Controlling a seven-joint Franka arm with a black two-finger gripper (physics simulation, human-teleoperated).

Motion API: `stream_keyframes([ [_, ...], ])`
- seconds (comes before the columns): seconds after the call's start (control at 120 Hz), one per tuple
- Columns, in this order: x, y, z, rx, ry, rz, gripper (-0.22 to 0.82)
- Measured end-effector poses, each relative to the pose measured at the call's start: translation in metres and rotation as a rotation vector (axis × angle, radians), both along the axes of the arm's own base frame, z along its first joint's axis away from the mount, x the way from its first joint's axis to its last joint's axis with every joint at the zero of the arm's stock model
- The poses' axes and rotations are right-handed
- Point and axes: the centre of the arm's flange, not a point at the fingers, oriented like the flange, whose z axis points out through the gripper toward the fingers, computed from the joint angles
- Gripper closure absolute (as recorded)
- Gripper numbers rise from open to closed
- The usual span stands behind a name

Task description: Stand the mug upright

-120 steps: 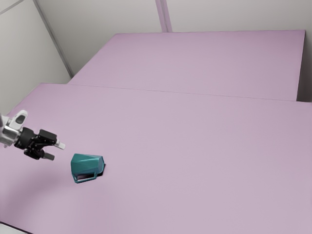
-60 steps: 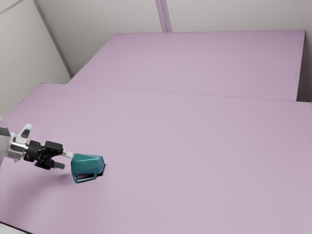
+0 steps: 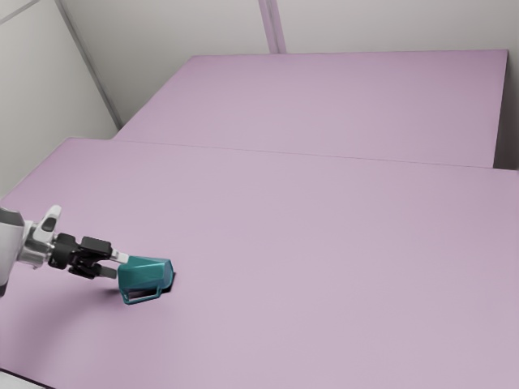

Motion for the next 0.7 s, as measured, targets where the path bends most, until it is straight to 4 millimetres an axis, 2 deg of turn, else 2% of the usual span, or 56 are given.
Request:
stream_keyframes([
  [0.7,0.005,-0.025,-0.007,-0.007,-0.035,-0.085,0.02],
])
